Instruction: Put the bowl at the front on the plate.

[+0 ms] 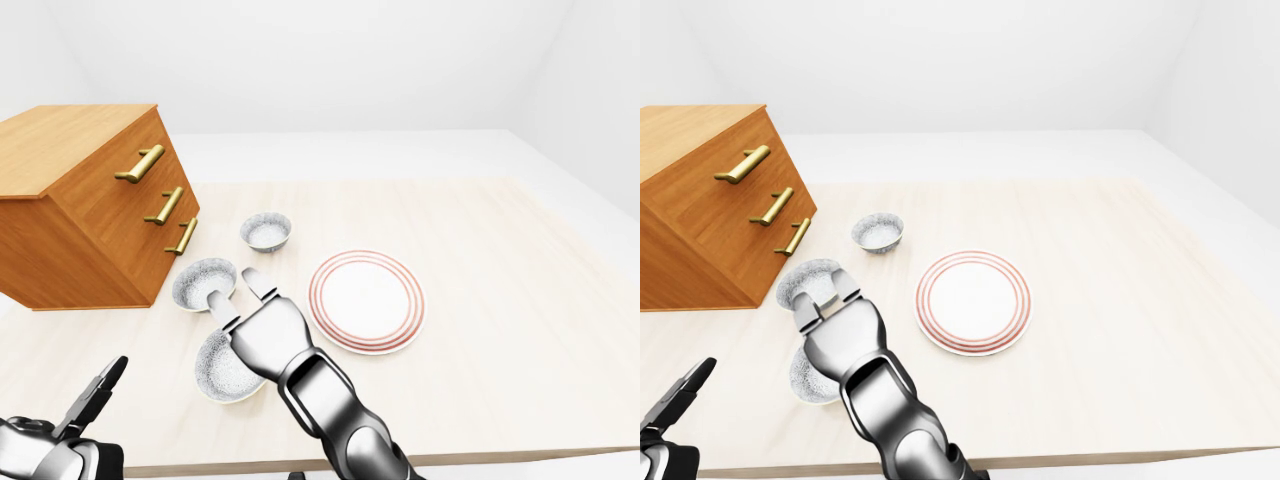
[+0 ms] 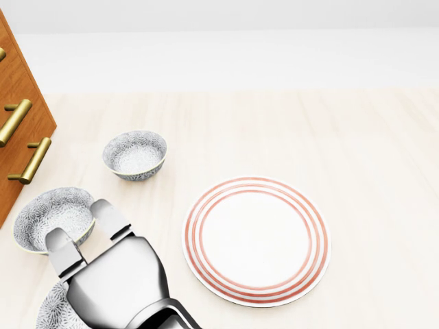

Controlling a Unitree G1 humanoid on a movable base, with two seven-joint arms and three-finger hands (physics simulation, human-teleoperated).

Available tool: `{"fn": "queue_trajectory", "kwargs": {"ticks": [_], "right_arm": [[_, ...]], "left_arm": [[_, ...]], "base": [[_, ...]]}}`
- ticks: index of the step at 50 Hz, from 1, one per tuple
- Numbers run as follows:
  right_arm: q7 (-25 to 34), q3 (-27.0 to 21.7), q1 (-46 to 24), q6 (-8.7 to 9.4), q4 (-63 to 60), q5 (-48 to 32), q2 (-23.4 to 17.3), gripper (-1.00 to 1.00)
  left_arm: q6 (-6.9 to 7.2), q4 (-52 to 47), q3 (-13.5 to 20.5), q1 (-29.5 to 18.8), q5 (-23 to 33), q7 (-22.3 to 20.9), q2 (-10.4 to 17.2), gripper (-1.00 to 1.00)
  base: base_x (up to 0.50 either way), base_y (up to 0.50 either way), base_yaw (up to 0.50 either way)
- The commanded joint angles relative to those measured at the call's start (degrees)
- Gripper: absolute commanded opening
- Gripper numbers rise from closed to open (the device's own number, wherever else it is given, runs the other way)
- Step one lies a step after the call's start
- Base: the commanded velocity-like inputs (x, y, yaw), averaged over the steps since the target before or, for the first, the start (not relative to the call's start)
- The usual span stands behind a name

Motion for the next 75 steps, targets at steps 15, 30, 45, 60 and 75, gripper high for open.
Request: {"fn": "queue_trajectory", "kwargs": {"ticks": [15, 30, 45, 60, 75], "right_arm": [[0.0, 1.6, 1.1, 1.15, -0.1, 0.5, -0.6, 1.0], [0.0, 7.4, 3.1, -1.54, -1.3, 0.3, -1.5, 1.0], [0.0, 12.9, 9.1, 3.82, -2.5, 1.0, -5.9, 1.0], [-0.6, 10.7, 7.8, 5.63, 4.9, 7.1, -4.5, 1.0], [-4.3, 5.5, 4.3, 4.1, 15.5, 10.9, -1.0, 1.0]], "left_arm": [[0.0, -0.9, 0.2, 0.3, -0.1, 0.0, -0.1, 1.0], [0.0, 0.0, 0.0, 0.0, 0.0, 0.0, 0.0, 1.0], [-0.25, 1.2, -0.3, -0.3, 0.2, 0.0, 0.2, 1.0], [0.0, 0.3, 0.0, -0.1, 0.1, 0.0, 0.0, 1.0], [0.0, 0.1, -0.1, 0.0, 0.1, 0.0, 0.0, 1.0]], "base": [[0.0, 0.0, 0.0], [0.0, 0.0, 0.0], [0.0, 0.0, 0.0], [0.0, 0.0, 0.0], [0.0, 0.0, 0.0]]}}
